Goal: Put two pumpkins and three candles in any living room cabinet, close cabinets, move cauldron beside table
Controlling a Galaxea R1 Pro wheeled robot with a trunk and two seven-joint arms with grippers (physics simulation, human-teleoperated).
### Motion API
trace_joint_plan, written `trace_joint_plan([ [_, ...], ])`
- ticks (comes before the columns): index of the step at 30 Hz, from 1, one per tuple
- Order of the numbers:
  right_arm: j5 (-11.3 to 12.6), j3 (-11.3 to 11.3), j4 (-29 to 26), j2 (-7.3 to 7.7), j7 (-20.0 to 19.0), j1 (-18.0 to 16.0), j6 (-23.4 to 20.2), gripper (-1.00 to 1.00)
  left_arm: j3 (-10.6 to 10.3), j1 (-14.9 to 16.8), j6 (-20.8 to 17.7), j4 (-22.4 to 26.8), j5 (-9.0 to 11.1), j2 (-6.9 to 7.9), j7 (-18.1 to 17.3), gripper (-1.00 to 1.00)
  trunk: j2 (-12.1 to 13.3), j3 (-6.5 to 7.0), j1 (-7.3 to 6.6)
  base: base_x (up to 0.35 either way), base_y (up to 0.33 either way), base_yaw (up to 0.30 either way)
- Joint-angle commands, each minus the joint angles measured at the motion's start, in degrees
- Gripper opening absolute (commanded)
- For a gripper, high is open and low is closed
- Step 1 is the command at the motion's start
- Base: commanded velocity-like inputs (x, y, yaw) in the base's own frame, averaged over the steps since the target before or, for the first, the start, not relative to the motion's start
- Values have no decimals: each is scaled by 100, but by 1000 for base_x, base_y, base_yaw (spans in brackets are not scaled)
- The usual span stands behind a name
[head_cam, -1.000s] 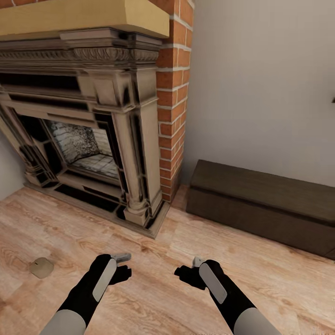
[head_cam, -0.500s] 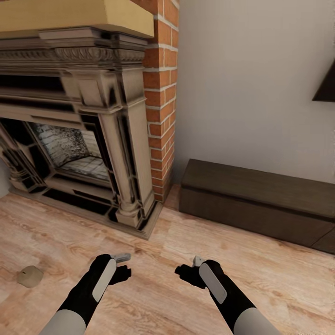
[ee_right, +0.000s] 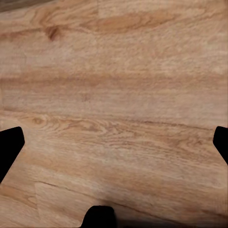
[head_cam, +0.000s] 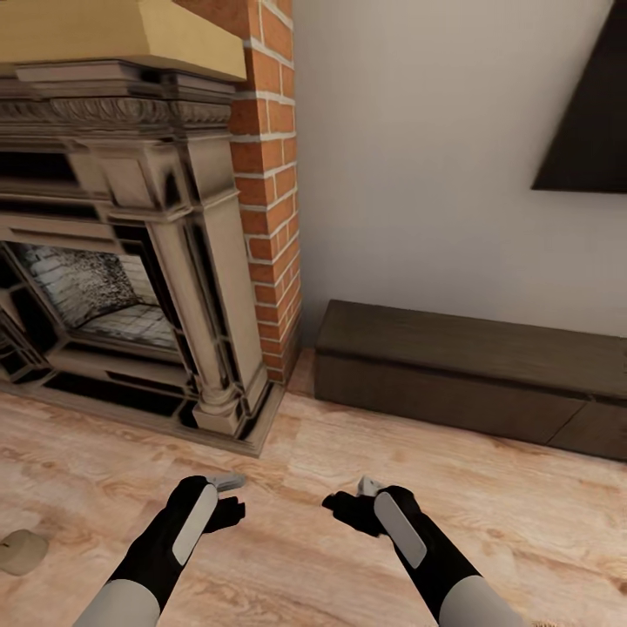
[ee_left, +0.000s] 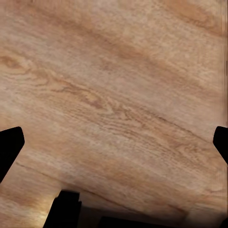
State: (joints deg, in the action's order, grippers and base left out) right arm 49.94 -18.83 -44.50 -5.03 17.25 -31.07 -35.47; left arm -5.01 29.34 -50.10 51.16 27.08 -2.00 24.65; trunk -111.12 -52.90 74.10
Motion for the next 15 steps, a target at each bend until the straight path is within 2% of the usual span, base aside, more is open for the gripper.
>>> trace_joint_plan([
  [1, 59, -15, -6, 20, -13, -4, -4, 100, -9, 1, -12, 8, 61, 1, 57, 100, -2, 2, -1, 0, 0, -217],
  [15, 51, -16, -1, 71, -134, -4, -4, 100, -9, 1, -14, 8, 61, -6, 57, 100, -2, 100, -1, 0, 0, -218],
])
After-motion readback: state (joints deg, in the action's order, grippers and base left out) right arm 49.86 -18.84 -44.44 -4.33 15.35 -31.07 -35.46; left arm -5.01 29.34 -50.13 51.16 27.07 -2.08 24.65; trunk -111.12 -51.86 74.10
